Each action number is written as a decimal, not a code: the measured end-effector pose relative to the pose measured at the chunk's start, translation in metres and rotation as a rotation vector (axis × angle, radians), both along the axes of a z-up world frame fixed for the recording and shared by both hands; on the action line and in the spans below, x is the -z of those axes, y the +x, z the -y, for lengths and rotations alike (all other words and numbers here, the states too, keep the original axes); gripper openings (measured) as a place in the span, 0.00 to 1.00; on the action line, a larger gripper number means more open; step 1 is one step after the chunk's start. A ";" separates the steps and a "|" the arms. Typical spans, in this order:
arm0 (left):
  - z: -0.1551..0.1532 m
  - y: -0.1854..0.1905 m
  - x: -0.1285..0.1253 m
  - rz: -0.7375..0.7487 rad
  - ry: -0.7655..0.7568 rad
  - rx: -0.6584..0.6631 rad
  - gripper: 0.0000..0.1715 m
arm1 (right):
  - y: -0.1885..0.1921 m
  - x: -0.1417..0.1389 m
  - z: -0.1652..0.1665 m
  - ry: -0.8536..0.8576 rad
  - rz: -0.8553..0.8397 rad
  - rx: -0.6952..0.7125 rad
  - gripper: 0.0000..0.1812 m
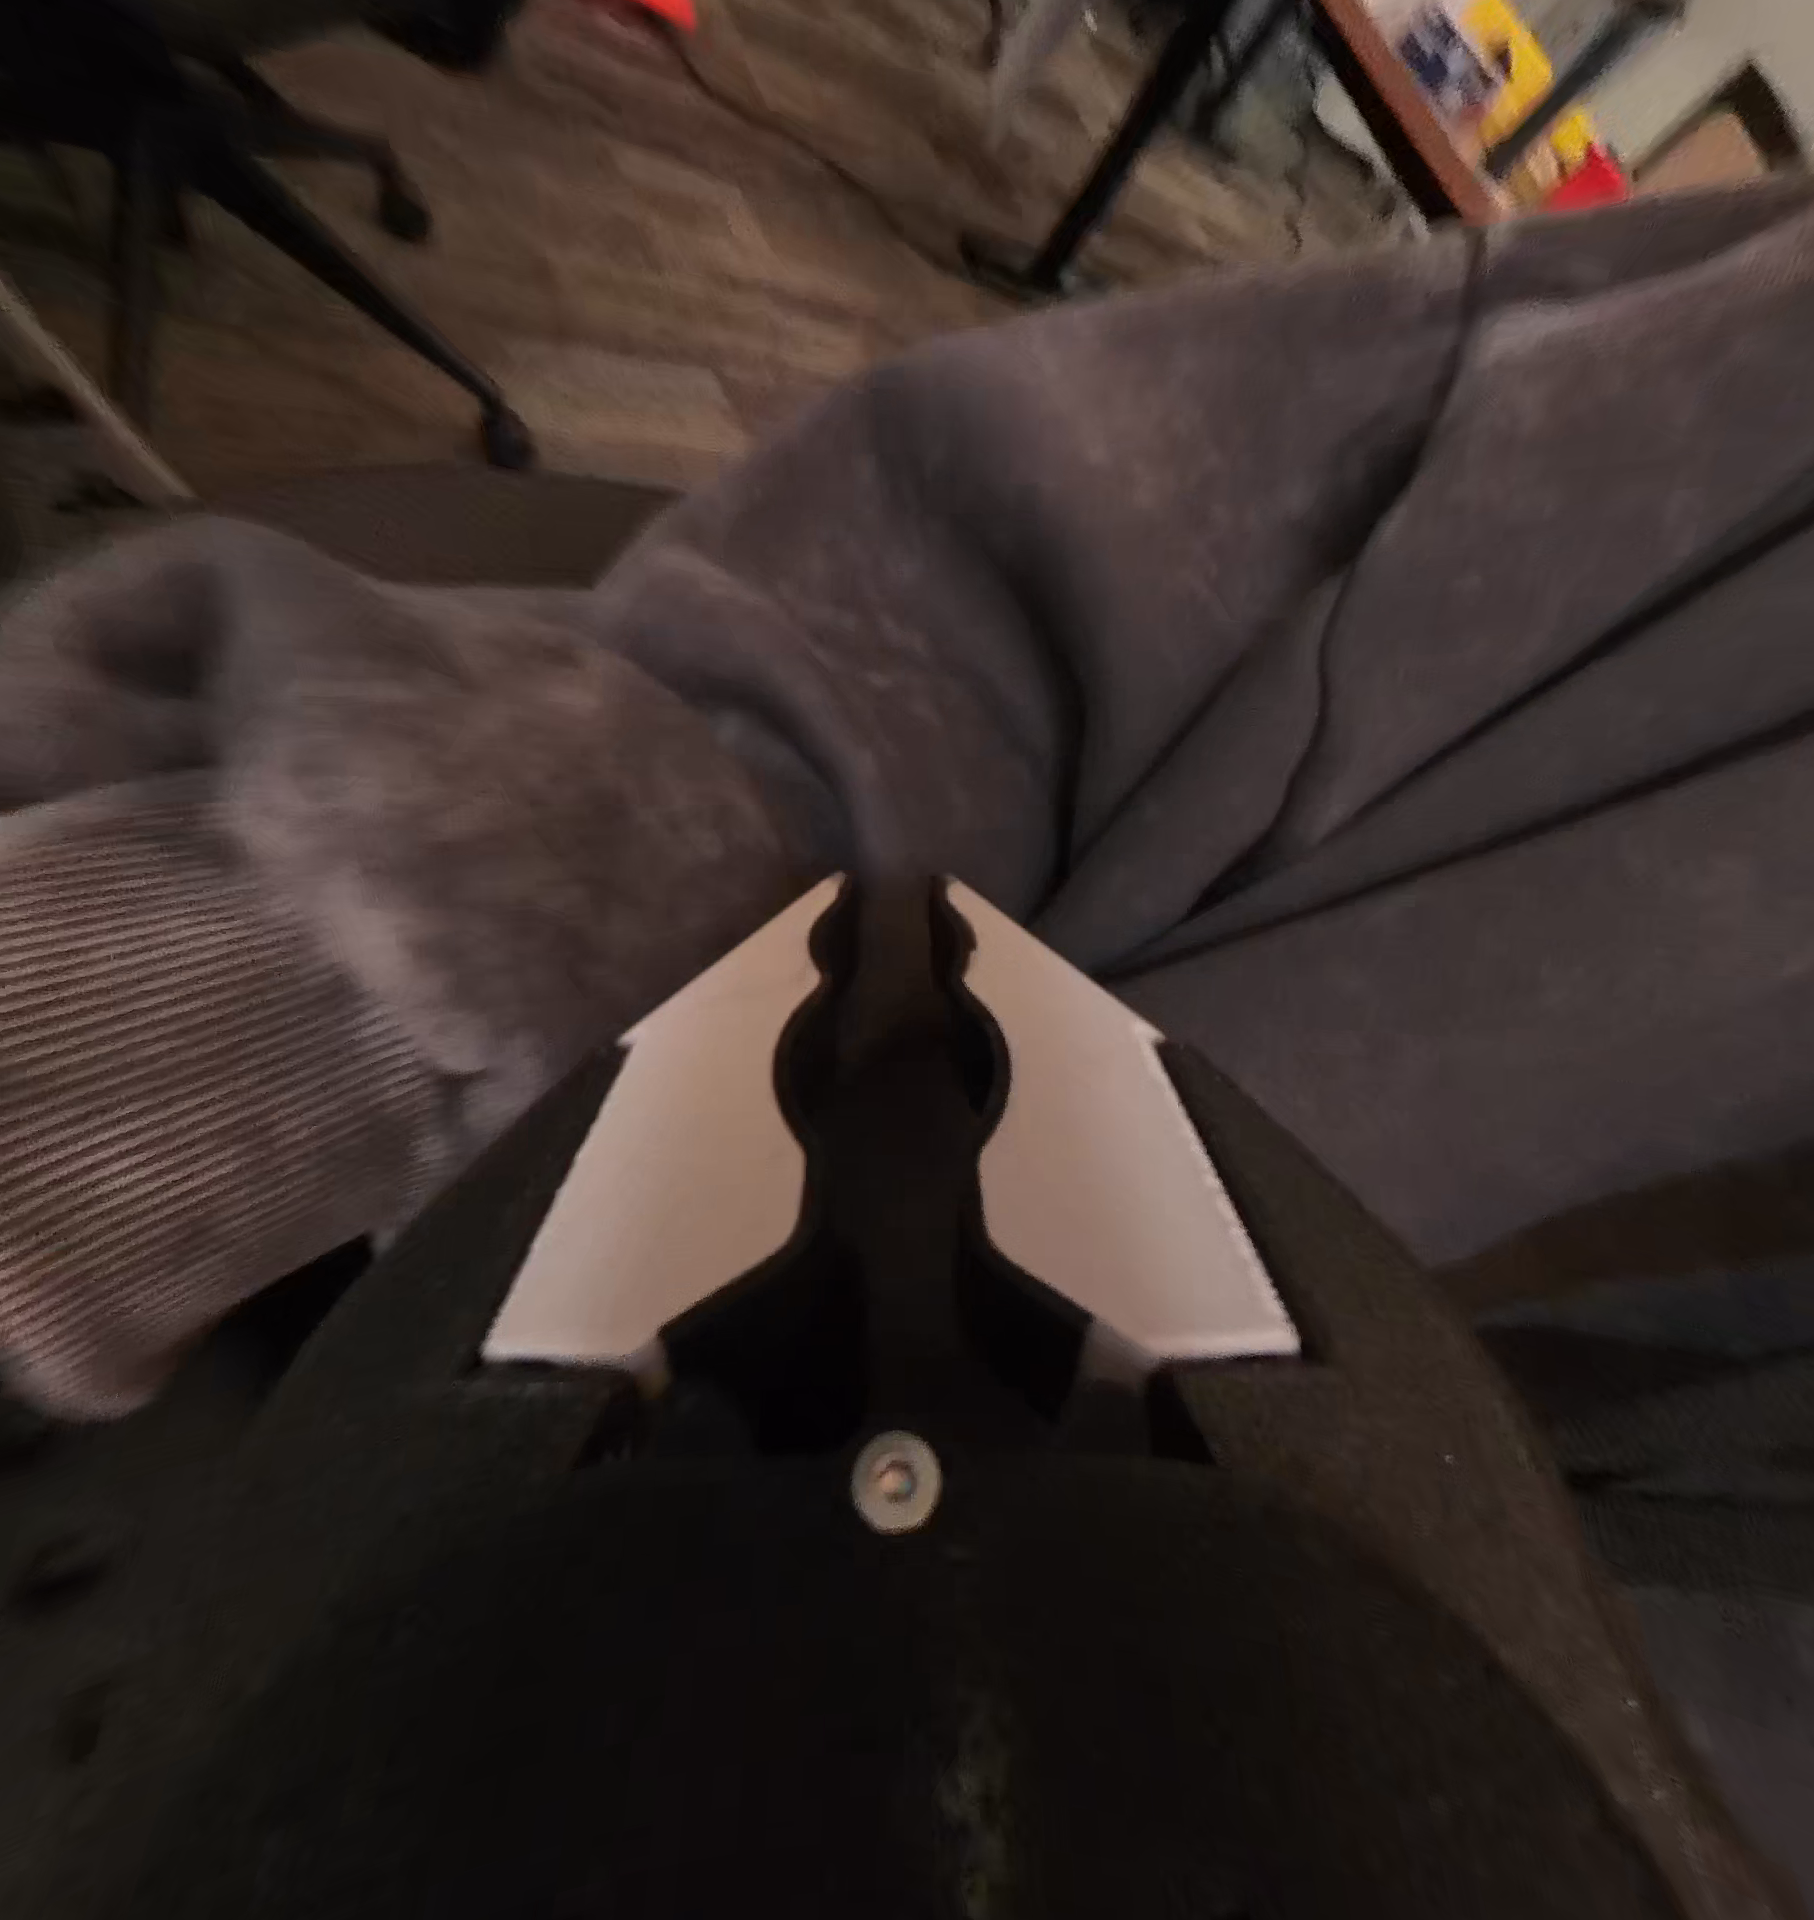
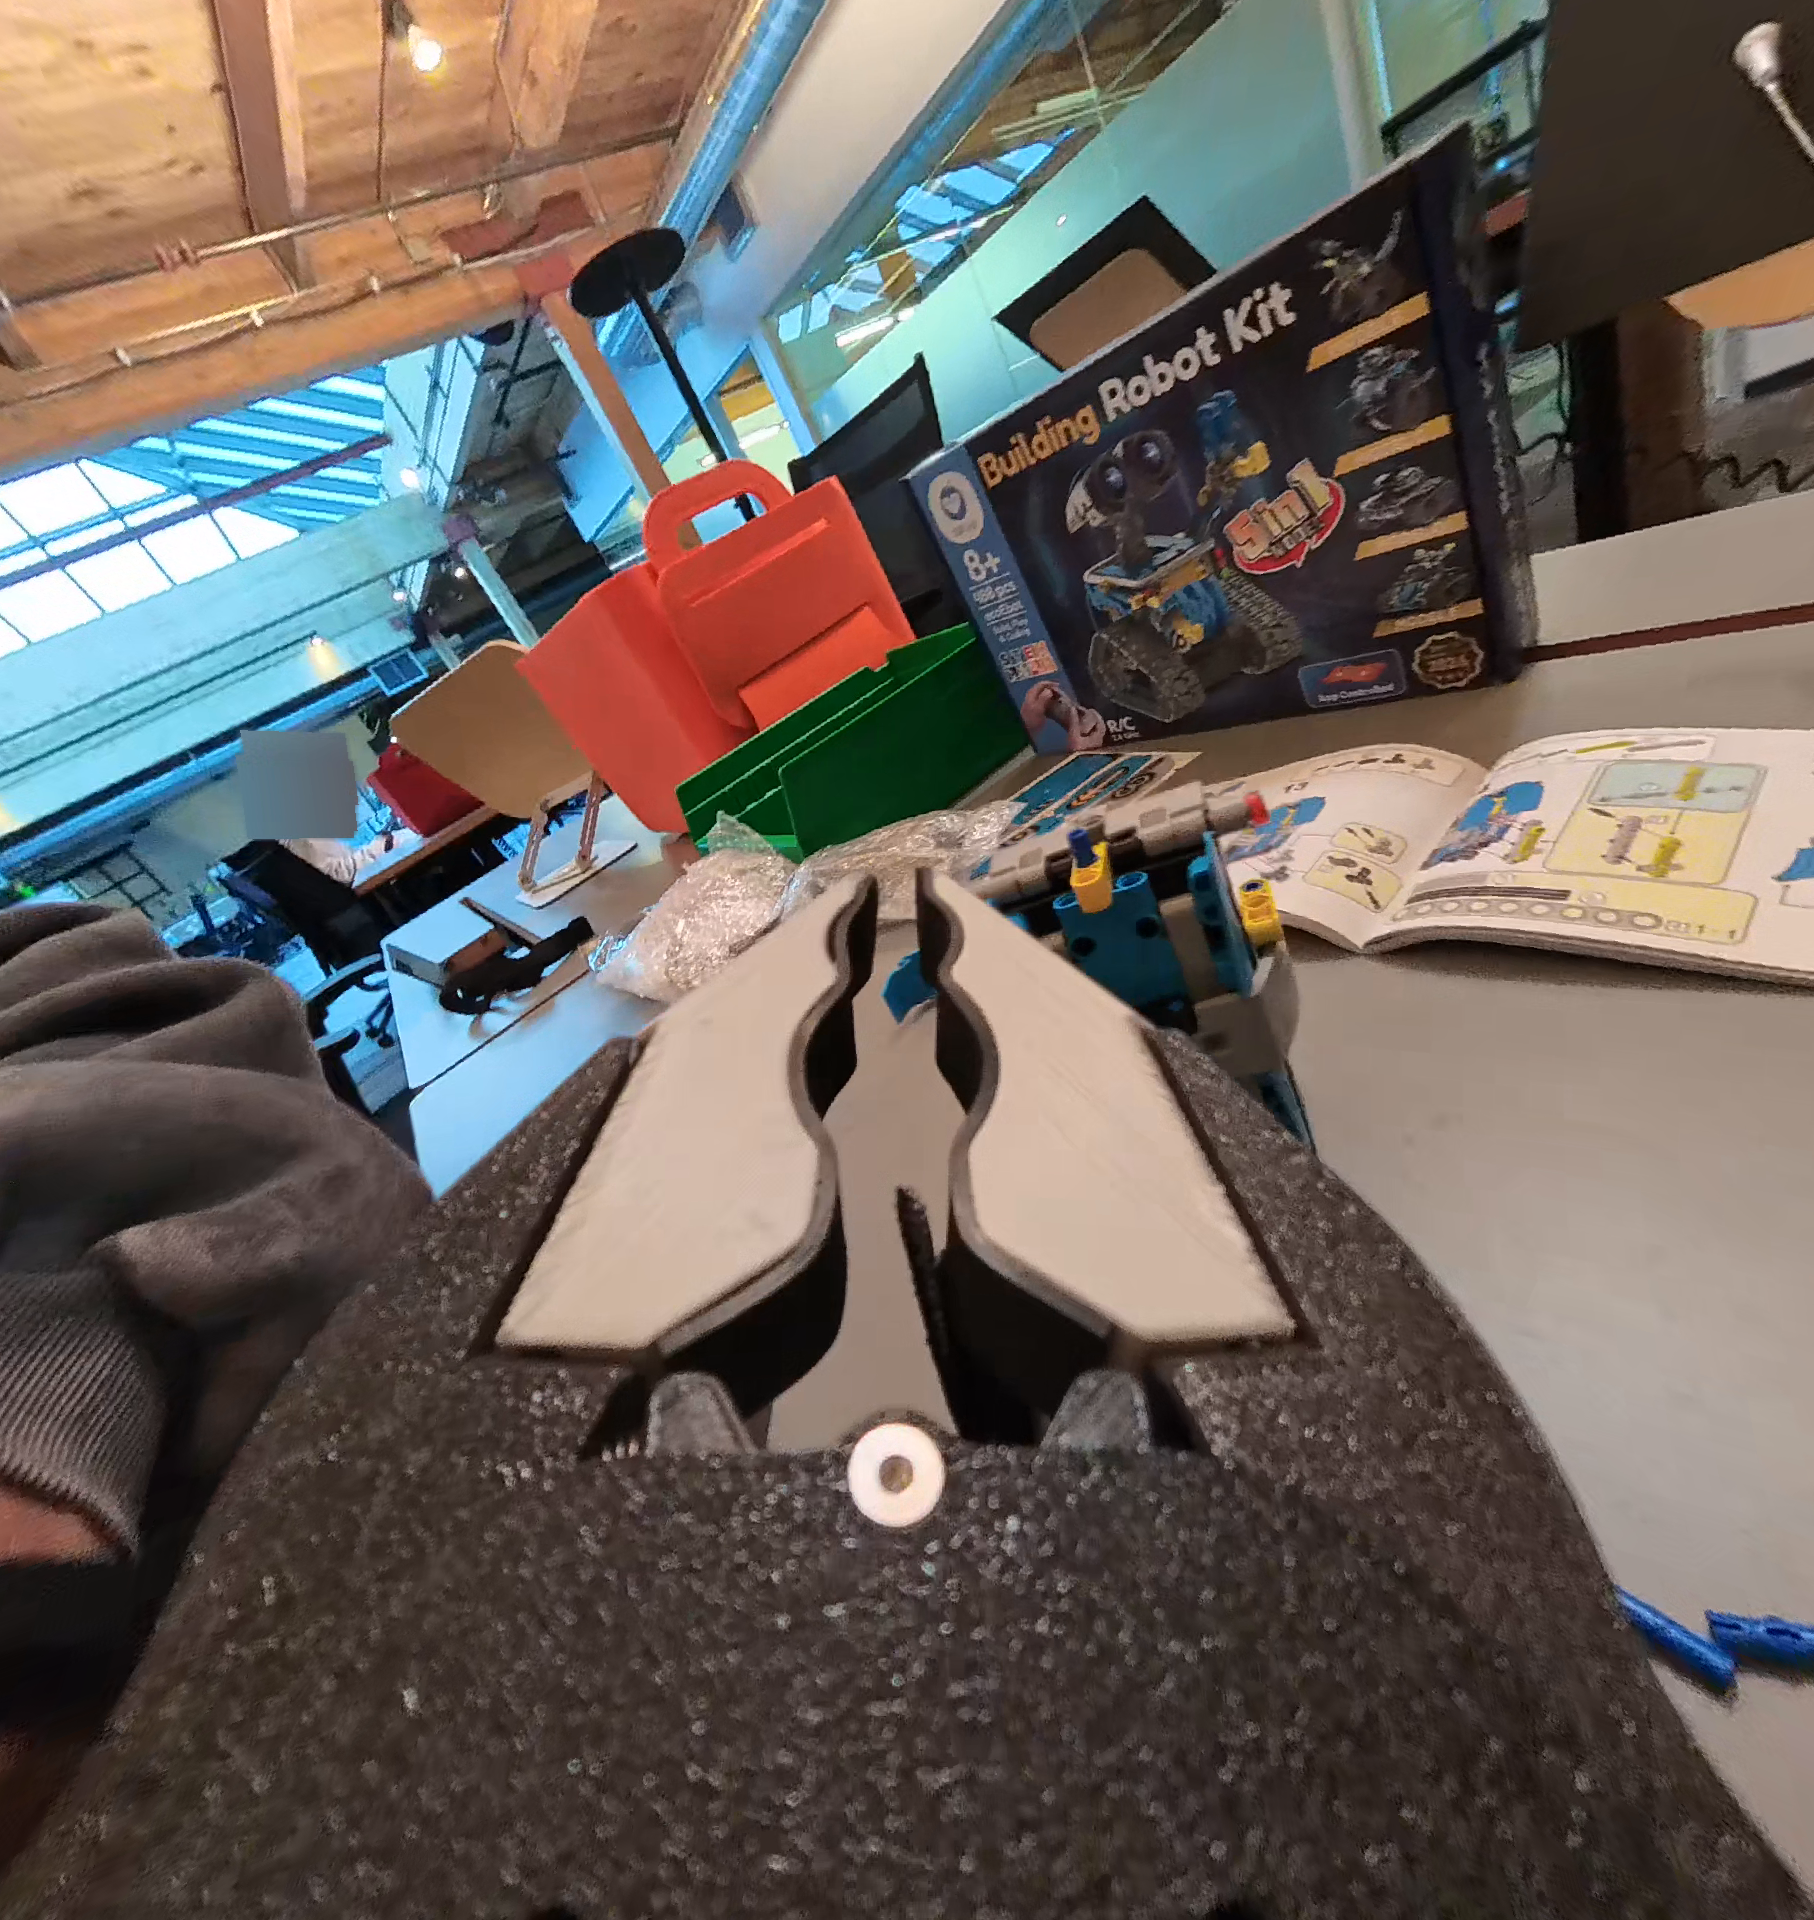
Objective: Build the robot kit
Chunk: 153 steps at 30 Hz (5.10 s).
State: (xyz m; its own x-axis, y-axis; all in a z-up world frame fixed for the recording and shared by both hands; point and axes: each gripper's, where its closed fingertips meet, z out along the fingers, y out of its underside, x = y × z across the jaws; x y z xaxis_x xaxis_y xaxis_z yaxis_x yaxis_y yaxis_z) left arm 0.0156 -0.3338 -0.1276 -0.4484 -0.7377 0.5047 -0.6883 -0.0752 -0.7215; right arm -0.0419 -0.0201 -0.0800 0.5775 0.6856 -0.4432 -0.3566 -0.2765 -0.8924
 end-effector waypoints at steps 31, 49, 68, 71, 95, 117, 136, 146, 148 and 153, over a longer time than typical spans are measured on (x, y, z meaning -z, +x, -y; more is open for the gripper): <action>0.009 -0.021 0.088 -0.075 0.261 0.141 0.12 | 0.047 -0.023 0.013 0.025 -0.267 -0.061 0.05; -0.217 -0.107 -0.032 0.448 0.658 -0.347 0.11 | -0.029 -0.045 0.086 0.198 0.435 -0.434 0.31; -0.268 -0.128 0.007 0.509 0.356 -0.372 0.11 | -0.084 0.048 0.027 0.092 0.475 -0.615 0.06; -0.273 -0.128 0.015 0.474 0.341 -0.383 0.11 | -0.083 0.055 0.022 0.106 0.523 -0.593 0.05; -0.273 -0.151 -0.050 0.486 -0.849 -0.306 0.06 | -0.101 -0.007 0.038 0.610 0.450 -0.382 0.04; -0.307 -0.134 -0.007 0.339 -0.575 -0.636 0.03 | -0.092 0.052 0.001 0.566 1.004 -0.144 0.16; -0.303 -0.131 0.008 0.312 -0.326 -0.668 0.04 | -0.088 0.069 0.005 0.457 1.107 -0.224 0.14; -0.306 -0.129 0.013 0.286 -0.323 -0.699 0.03 | -0.091 0.074 -0.002 0.447 1.135 -0.177 0.15; -0.312 -0.130 0.013 0.285 -0.350 -0.721 0.03 | -0.087 0.074 -0.006 0.459 1.155 -0.134 0.15; -0.313 -0.130 0.015 0.278 -0.340 -0.734 0.03 | -0.087 0.076 -0.007 0.381 1.122 -0.122 0.15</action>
State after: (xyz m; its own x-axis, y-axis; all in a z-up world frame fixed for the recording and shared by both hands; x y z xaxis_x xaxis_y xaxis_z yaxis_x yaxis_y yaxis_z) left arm -0.1143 -0.0207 -0.1421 -0.0564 -0.7181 0.6937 -0.1815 -0.6758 -0.7143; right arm -0.1285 -0.0129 -0.1563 0.4350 0.7408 0.5119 0.6857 0.0959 -0.7215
